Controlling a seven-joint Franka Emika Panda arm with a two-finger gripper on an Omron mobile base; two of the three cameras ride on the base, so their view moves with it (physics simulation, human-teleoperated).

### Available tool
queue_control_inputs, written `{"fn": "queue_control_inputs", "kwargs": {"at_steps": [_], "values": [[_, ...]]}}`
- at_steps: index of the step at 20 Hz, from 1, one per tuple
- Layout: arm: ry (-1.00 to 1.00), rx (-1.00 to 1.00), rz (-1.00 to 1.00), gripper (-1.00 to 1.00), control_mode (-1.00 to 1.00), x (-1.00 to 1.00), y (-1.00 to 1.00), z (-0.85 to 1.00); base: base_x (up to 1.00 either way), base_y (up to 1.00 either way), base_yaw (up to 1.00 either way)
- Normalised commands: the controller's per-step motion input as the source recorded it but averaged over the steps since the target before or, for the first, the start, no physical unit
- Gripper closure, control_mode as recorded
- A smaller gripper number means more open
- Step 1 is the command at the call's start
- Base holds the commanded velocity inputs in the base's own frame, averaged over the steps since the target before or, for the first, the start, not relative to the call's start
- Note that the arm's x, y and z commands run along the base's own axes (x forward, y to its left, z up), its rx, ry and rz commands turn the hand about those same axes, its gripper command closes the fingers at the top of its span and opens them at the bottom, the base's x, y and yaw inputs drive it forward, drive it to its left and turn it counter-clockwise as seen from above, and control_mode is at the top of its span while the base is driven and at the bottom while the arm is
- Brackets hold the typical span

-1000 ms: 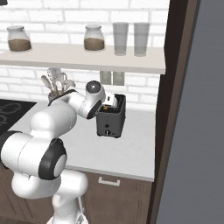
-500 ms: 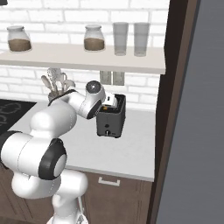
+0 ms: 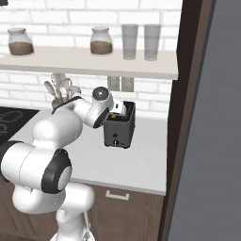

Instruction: Start the toaster. Once the lever pops up, take the bread to the plate on the dining counter.

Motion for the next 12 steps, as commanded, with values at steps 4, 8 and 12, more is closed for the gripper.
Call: {"fn": "queue_control_inputs", "kwargs": {"at_steps": [4,8,12], "values": [[0.0,0.0,0.0,-1.0,-1.0,0.0,0.0,0.0,0.0,0.0,0.0],[0.0,0.0,0.0,-1.0,-1.0,0.0,0.0,0.0,0.0,0.0,0.0],[0.0,0.0,0.0,-1.0,-1.0,0.0,0.0,0.0,0.0,0.0,0.0]]}}
